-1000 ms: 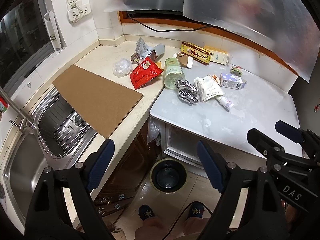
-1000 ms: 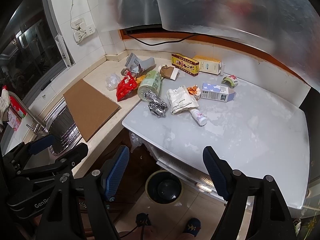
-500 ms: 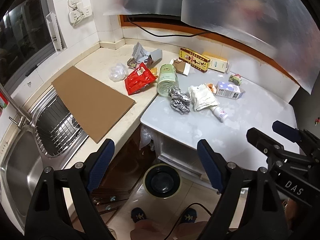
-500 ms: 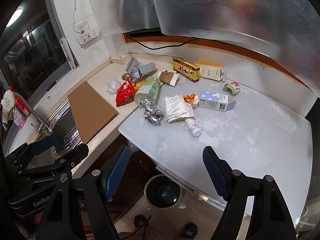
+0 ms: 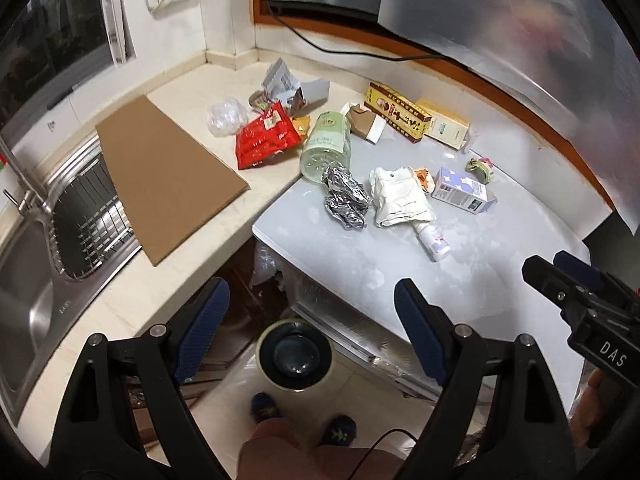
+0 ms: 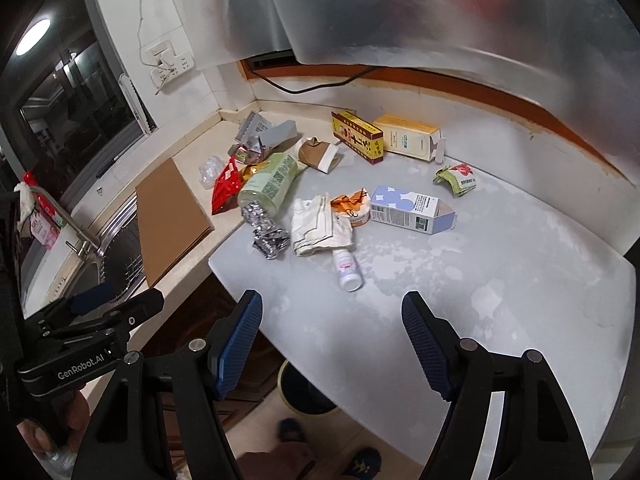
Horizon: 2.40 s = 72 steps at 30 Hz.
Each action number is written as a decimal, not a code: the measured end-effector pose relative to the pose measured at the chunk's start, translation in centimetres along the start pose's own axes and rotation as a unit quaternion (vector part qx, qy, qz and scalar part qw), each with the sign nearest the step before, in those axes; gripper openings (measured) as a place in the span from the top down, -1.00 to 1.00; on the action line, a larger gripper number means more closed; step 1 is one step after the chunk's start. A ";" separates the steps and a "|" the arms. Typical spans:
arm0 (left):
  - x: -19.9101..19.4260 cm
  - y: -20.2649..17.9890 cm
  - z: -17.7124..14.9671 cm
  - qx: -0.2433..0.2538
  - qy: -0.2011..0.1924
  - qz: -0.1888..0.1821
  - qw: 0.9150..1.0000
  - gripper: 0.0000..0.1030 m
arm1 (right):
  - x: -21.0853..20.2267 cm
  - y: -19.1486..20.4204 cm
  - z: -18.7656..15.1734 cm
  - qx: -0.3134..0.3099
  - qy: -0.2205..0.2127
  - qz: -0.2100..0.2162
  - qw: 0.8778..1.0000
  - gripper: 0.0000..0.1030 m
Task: Collect trash
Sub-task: 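Grasp the crumpled foil with the left tool while the right tool grasps the white paper bag, then carry foil and paper bag down over the black bin and open both tools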
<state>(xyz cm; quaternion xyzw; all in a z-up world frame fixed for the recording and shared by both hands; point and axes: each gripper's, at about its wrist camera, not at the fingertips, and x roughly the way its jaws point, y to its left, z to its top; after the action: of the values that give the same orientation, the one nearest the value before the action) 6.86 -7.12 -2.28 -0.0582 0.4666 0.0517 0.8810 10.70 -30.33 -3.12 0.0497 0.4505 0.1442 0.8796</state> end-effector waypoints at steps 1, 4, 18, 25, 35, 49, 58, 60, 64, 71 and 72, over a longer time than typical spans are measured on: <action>0.4 0.0 0.2 -0.001 0.003 0.000 1.000 -0.59 | 0.4 -0.1 0.3 0.002 0.001 0.002 1.000 -0.44; 1.8 -0.2 1.3 -0.003 0.012 -0.008 1.000 -0.59 | 2.1 -0.5 1.3 0.008 0.007 0.009 1.000 -0.41; 11.6 0.1 7.6 -0.032 0.062 -0.070 0.995 -0.59 | 11.7 1.4 5.0 -0.023 0.048 0.001 0.999 -0.25; 16.3 1.4 9.6 -0.069 0.091 -0.091 0.989 -0.59 | 17.1 2.6 6.3 -0.040 0.077 -0.001 0.996 -0.25; 21.0 1.3 10.1 -0.082 0.136 -0.138 0.978 -0.52 | 22.3 3.4 7.2 -0.067 0.105 -0.004 0.992 -0.25; 20.1 0.5 10.5 -0.061 0.112 -0.189 0.974 0.31 | 19.7 4.4 7.2 -0.096 0.054 0.027 0.994 0.38; 16.0 2.0 9.9 -0.060 0.074 -0.196 0.976 0.50 | 15.3 4.1 7.6 -0.084 0.017 0.040 0.995 0.41; 14.3 2.3 9.7 -0.053 0.056 -0.195 0.978 0.50 | 14.0 4.3 7.4 -0.088 0.008 0.046 0.995 0.42; 10.6 2.9 9.1 -0.046 0.024 -0.199 0.979 0.50 | 11.4 4.9 6.6 -0.097 -0.009 0.056 0.994 0.50; 4.5 4.8 6.4 -0.048 -0.018 -0.205 0.977 0.50 | 6.8 5.8 4.4 -0.101 -0.036 0.083 0.991 0.69; 3.7 5.1 5.8 -0.048 -0.023 -0.203 0.978 0.50 | 6.3 5.9 3.9 -0.102 -0.036 0.089 0.990 0.69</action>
<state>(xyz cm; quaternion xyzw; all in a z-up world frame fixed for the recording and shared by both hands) 12.93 -1.08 -2.39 -0.1926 0.4217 -0.1049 0.8798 16.09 -22.67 -4.42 0.0045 0.3949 0.2653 0.8796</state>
